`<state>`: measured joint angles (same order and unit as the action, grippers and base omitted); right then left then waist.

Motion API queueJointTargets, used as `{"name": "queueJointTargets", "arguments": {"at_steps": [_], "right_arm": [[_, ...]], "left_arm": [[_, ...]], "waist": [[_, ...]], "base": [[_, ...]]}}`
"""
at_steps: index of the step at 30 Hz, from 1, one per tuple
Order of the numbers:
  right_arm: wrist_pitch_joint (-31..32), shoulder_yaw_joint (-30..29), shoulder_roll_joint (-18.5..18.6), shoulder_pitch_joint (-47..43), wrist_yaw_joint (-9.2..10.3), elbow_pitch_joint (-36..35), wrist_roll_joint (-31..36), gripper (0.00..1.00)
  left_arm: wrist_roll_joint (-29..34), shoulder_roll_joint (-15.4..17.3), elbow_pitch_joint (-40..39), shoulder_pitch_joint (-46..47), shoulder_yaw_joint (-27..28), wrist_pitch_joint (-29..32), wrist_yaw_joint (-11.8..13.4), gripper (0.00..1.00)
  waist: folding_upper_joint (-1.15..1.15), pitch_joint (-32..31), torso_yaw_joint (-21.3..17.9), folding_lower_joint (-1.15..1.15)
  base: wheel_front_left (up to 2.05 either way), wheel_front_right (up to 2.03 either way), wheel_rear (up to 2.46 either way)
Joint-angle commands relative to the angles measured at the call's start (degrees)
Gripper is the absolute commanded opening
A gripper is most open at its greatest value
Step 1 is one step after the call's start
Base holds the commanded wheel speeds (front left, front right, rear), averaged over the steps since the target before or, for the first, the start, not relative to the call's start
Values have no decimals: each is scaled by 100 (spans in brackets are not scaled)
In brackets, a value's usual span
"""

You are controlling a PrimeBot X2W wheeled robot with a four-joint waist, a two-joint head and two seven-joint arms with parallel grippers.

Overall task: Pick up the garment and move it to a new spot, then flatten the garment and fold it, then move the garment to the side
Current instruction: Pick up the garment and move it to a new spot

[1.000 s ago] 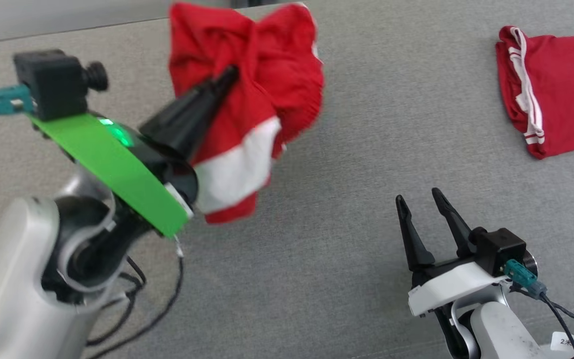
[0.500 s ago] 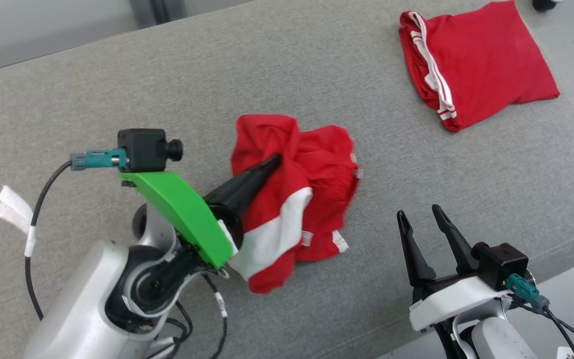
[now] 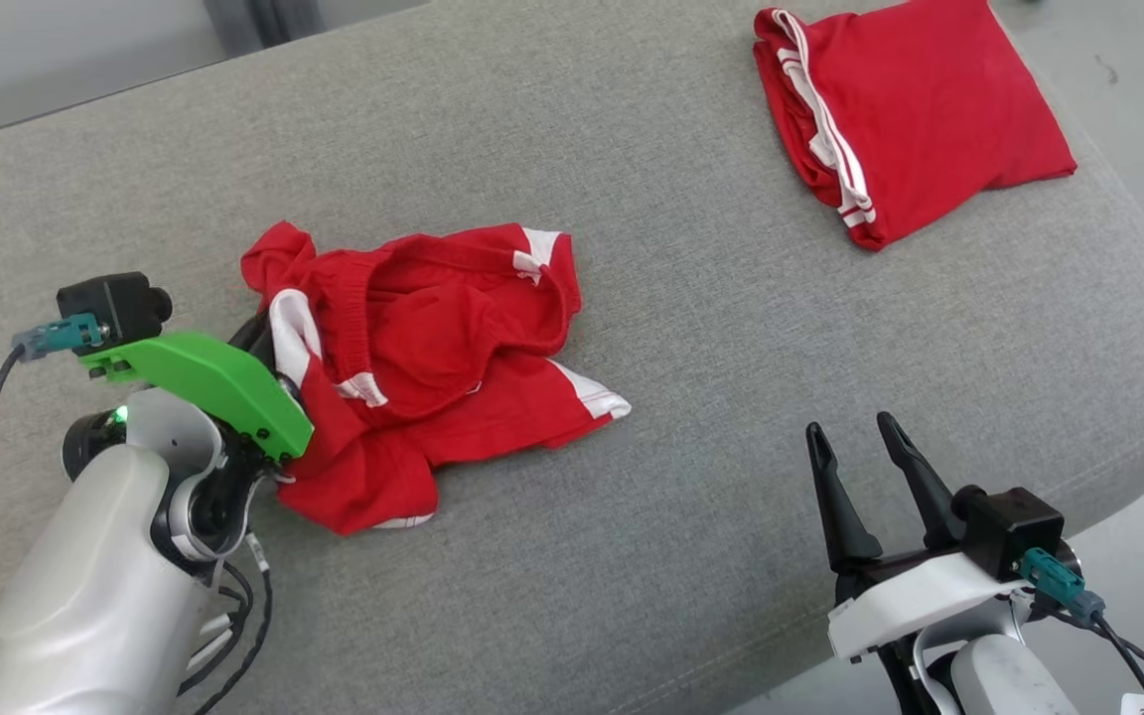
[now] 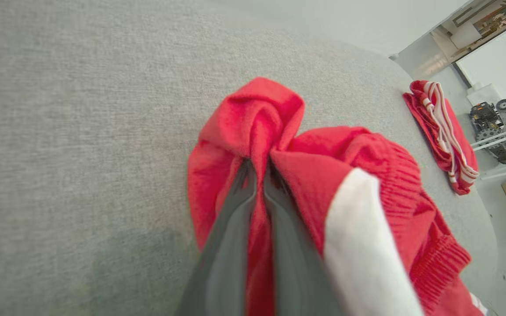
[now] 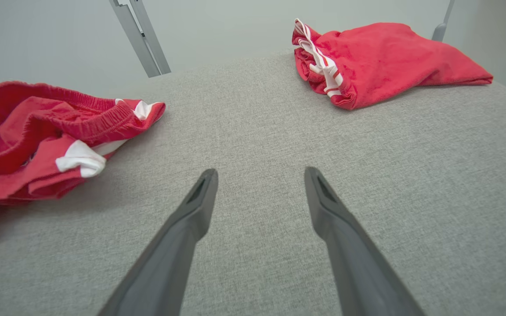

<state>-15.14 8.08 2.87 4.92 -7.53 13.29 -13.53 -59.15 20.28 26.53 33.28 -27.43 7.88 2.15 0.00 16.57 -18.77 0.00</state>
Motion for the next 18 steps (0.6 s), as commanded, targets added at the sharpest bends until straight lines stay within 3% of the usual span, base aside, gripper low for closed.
{"name": "queueJointTargets", "arguments": {"at_steps": [1, 4, 9, 14, 18], "right_arm": [[1, -18, 4, -58, 9, 15, 46, 100], [1, -44, 6, -108, 9, 11, 114, 100], [1, -166, 8, -222, 10, -73, 242, 100], [1, -328, 8, -351, 9, -202, 411, 100], [1, -440, 9, -462, 10, -260, 528, 100]], "left_arm": [[212, 35, 184, 70, -33, -272, -35, 100], [661, 37, 389, 92, -190, -883, -68, 100], [1277, 51, 385, -192, -308, -1967, 117, 100], [1699, -42, -283, -778, -118, -2301, 306, 100], [2403, -127, -1250, -1674, 321, -2305, 513, 100]], "waist": [[0, -142, 130, 0], [0, -290, 234, 0], [0, -583, 462, 0], [0, -829, 656, 0], [0, -1019, 818, 0]], "base": [[0, 0, 0], [0, 0, 0], [0, 0, 0], [0, 0, 0], [0, 0, 0]]}}
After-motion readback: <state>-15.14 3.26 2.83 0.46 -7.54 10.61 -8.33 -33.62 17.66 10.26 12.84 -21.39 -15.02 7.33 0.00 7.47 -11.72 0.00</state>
